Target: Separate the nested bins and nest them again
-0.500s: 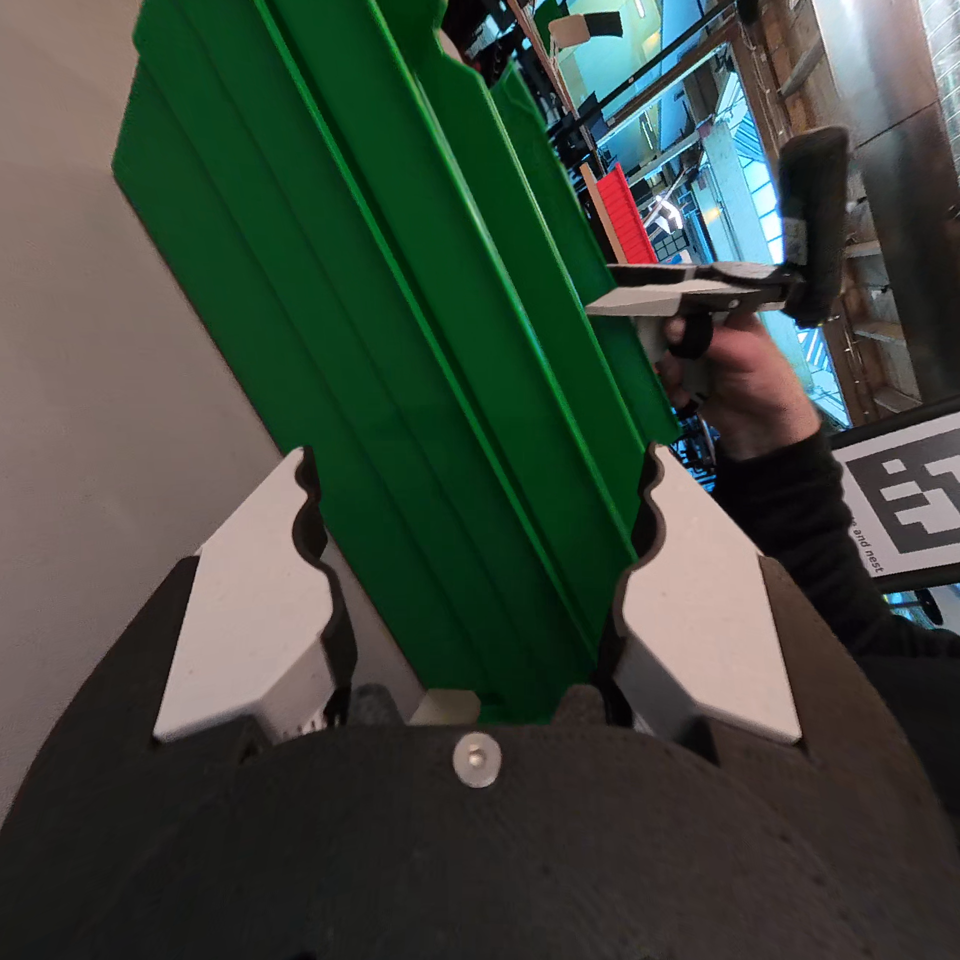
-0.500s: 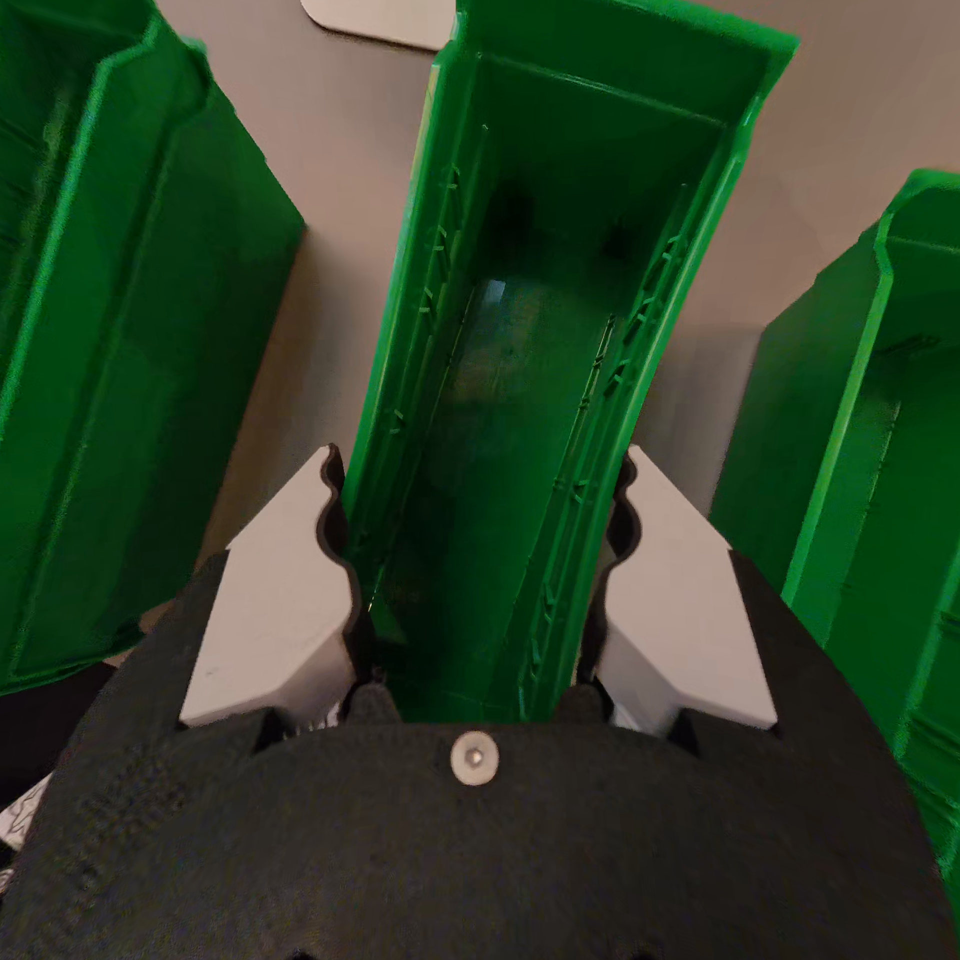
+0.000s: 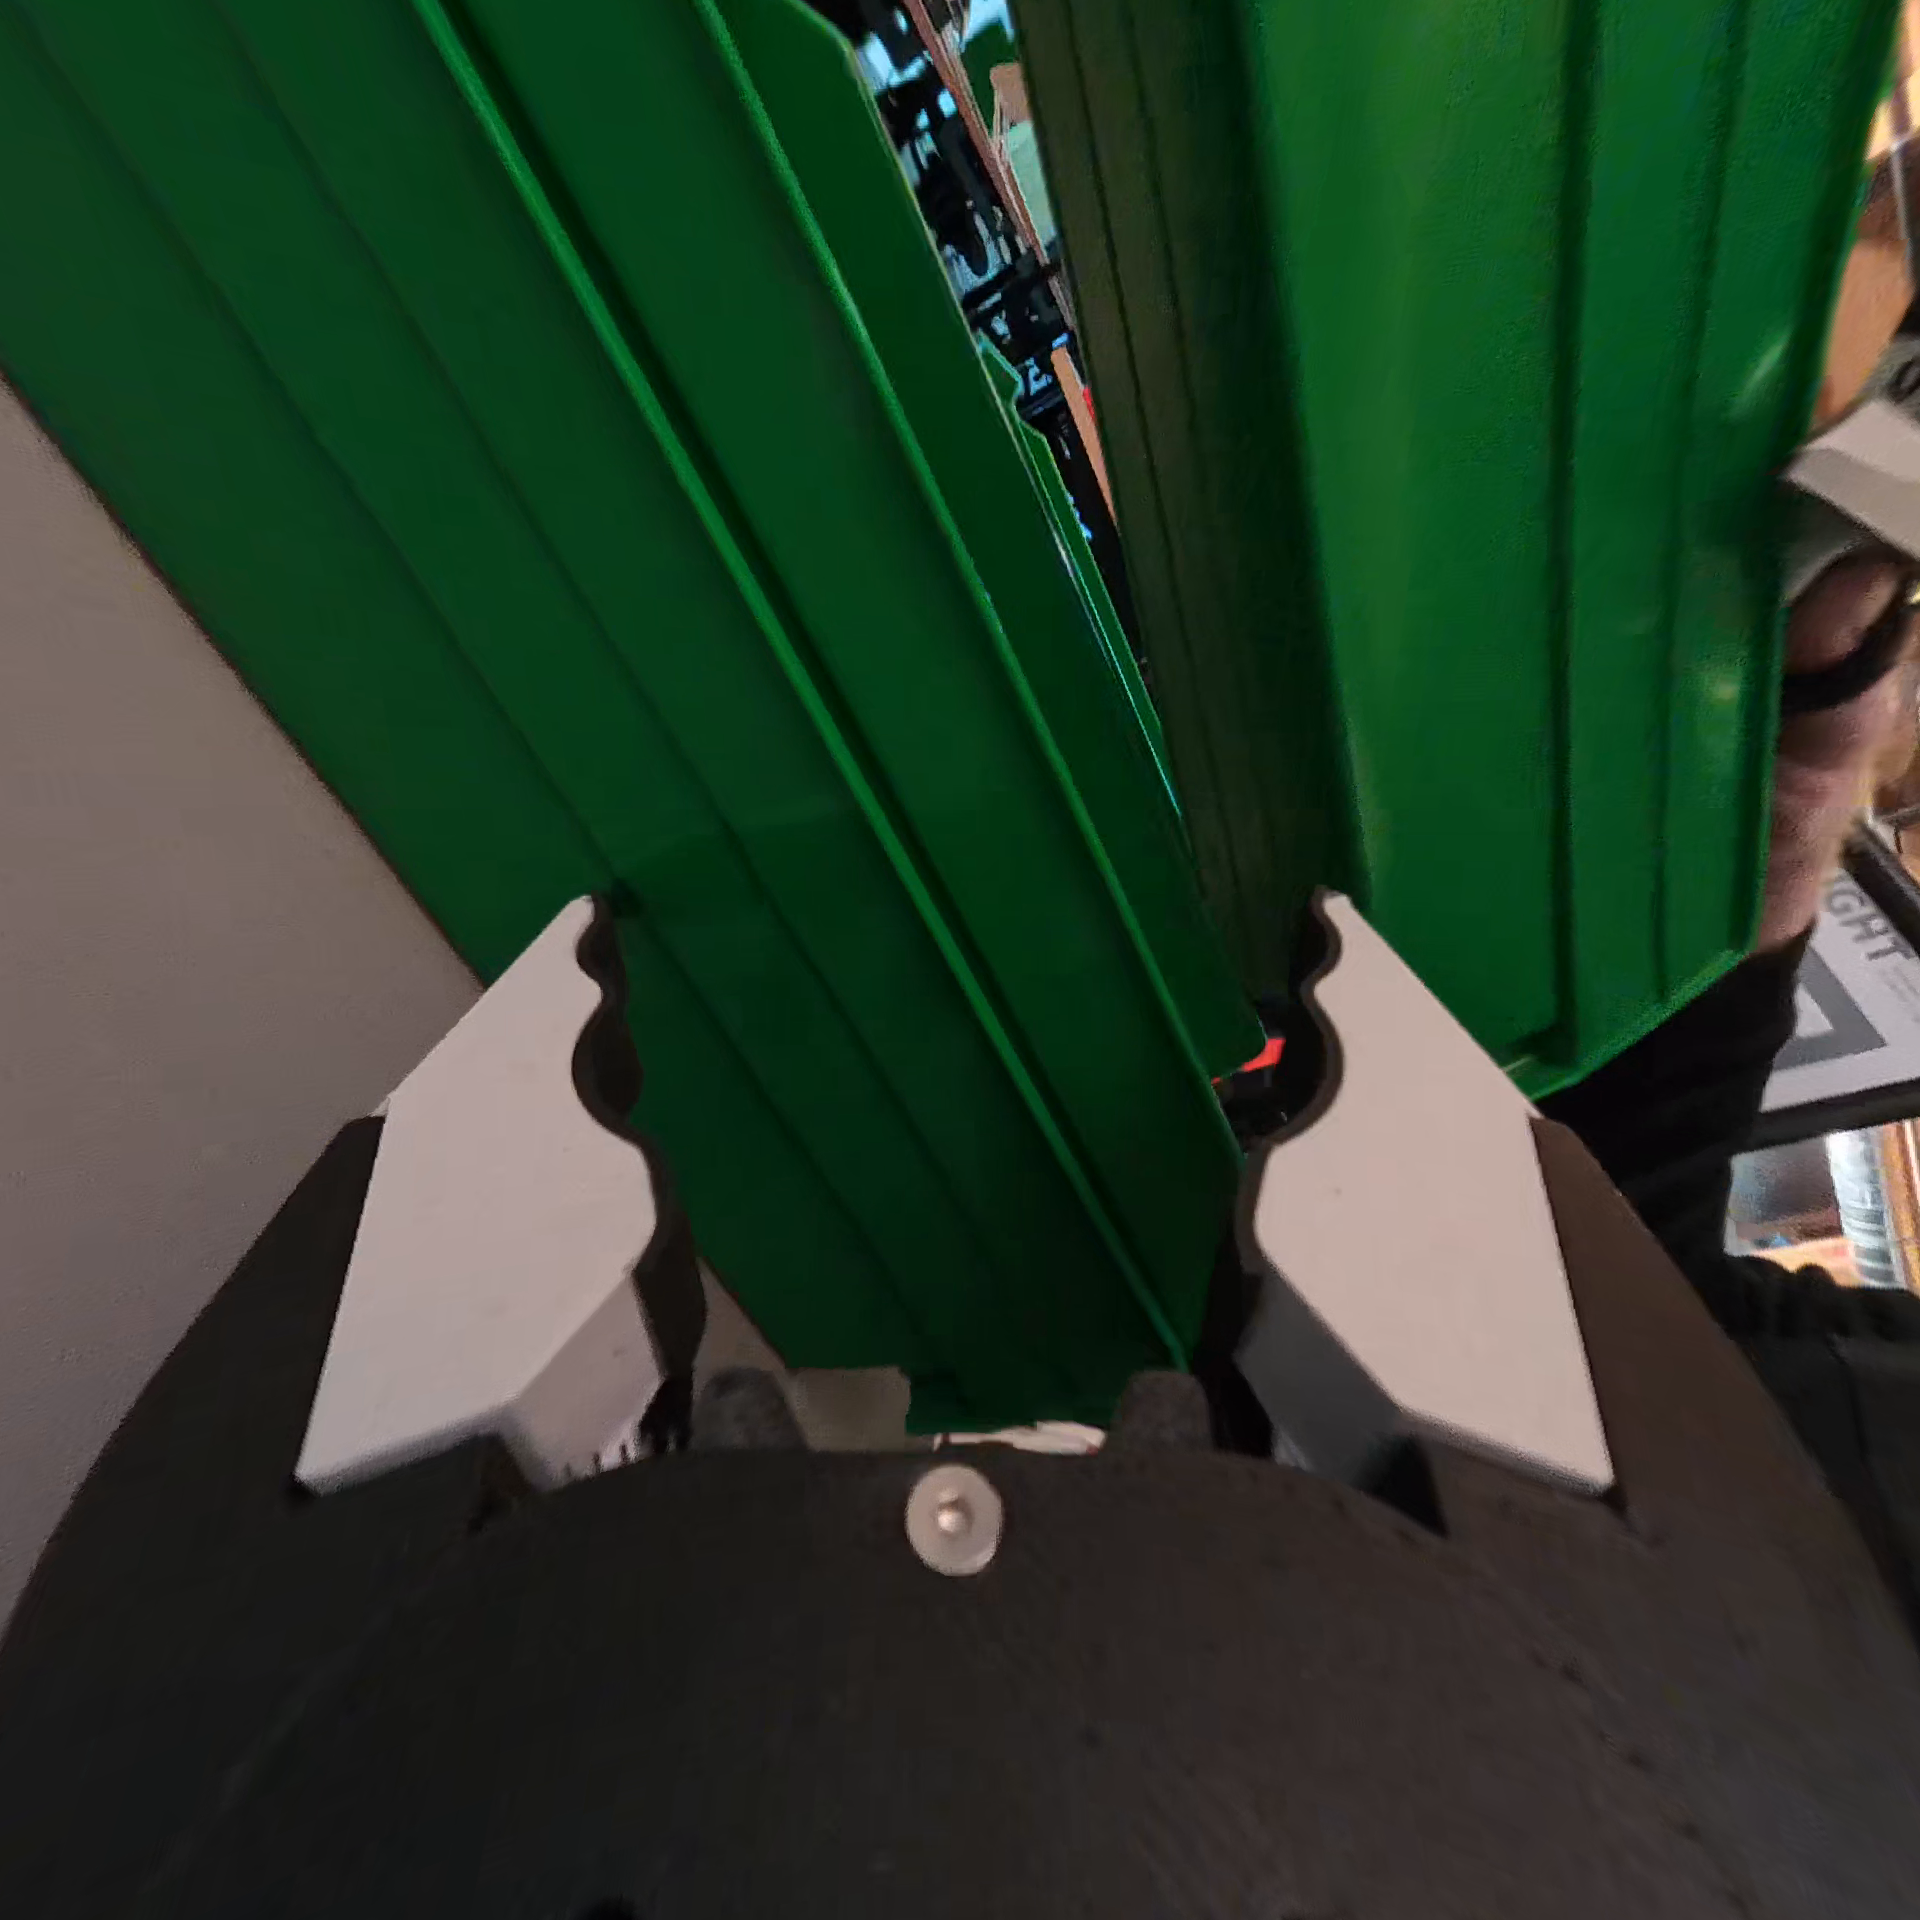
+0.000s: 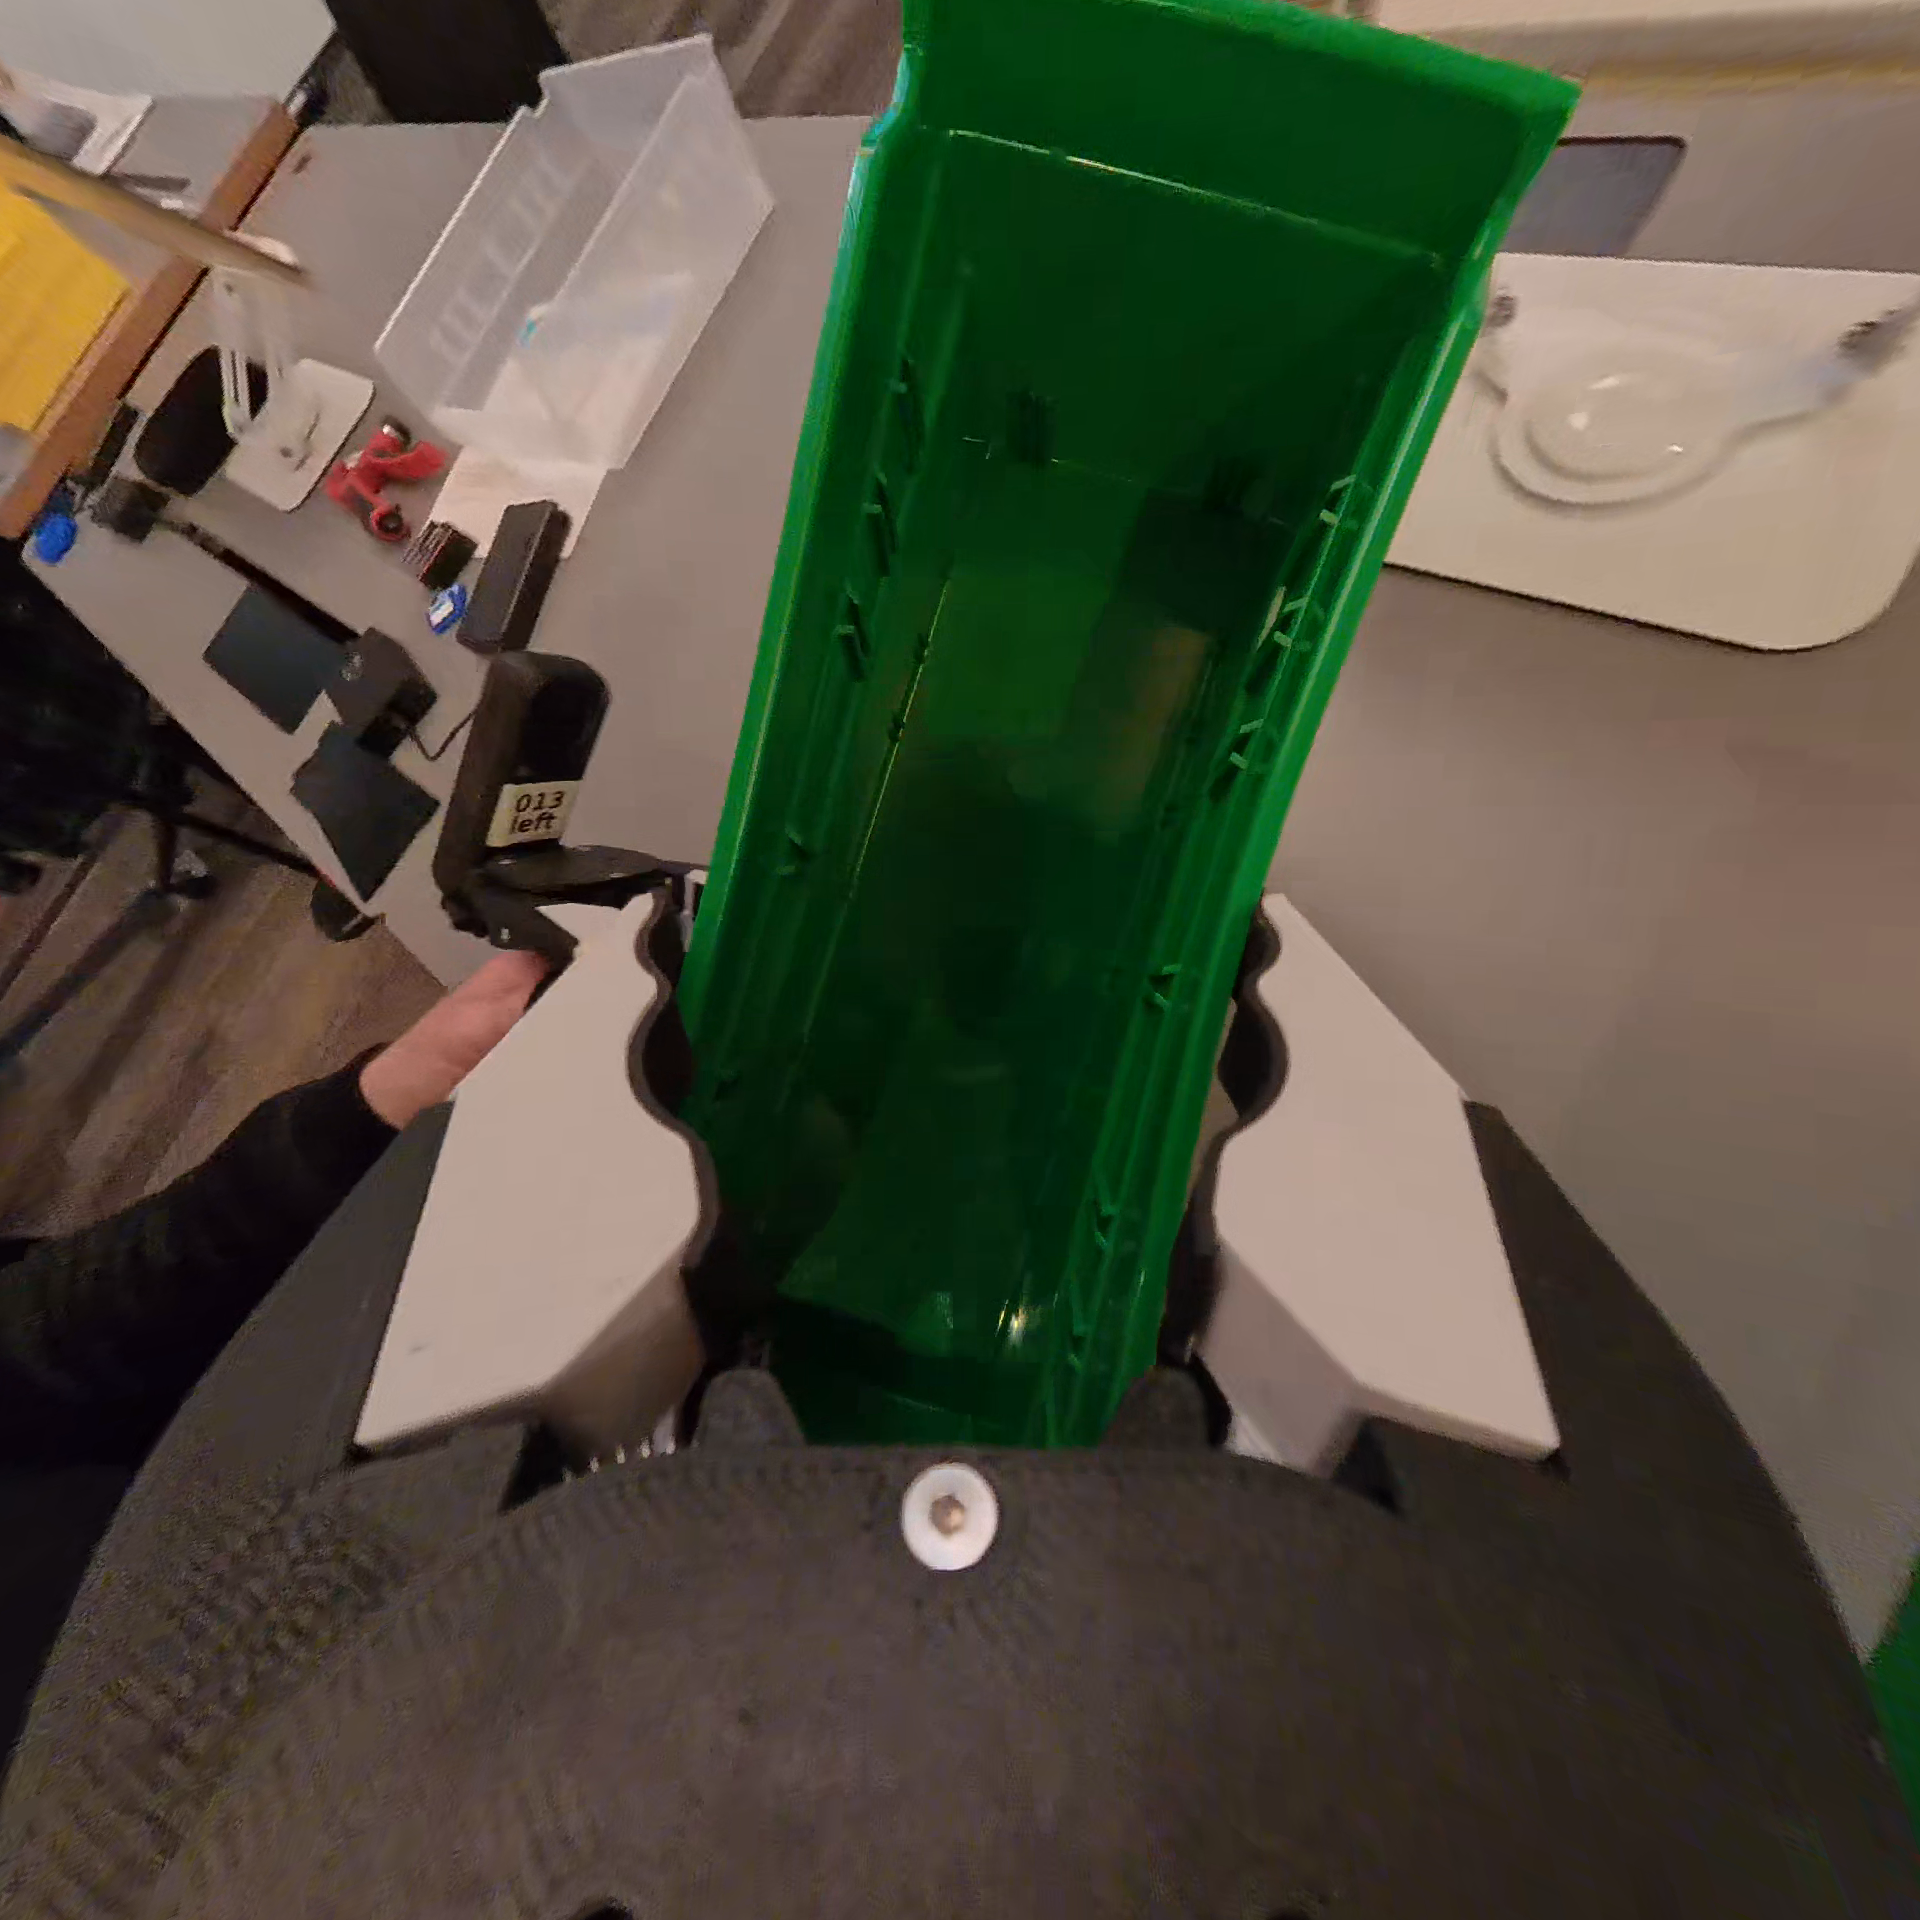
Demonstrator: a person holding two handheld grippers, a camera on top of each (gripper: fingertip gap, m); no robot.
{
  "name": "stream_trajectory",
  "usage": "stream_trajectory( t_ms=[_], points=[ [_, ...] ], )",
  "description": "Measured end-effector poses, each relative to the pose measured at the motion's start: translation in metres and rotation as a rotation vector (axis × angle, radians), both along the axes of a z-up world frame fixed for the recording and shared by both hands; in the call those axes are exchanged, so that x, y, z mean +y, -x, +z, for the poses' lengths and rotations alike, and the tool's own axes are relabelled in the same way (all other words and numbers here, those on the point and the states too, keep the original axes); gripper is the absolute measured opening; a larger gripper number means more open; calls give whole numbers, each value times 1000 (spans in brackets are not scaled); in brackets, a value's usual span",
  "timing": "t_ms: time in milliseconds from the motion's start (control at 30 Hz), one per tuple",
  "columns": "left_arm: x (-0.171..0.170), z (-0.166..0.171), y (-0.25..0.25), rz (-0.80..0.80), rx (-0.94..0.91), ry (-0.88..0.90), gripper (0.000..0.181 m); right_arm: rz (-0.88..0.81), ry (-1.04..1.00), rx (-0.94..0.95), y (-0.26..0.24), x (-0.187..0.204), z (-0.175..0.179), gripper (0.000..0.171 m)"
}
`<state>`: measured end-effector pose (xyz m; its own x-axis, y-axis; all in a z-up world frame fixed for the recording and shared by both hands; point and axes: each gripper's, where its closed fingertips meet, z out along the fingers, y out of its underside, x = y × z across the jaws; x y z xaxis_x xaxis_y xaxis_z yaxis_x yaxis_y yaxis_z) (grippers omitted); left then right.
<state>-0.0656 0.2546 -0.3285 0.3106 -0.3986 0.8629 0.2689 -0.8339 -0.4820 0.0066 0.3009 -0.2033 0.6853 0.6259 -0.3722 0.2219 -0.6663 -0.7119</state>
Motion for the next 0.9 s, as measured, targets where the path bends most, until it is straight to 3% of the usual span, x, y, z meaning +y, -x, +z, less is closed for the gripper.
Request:
stream_trajectory(
  t_ms=[367,733,900],
  points=[
    [4,12,-2,62,-198,79,127,54,1,-103,39,-18,0,105],
    [-4,19,-16,75,-272,124,132,-41,49,8,23,-16,4,106],
    [-5,18,-19,64,-247,108,131,-45,1,-129,24,-14,-14,108]
  ],
)
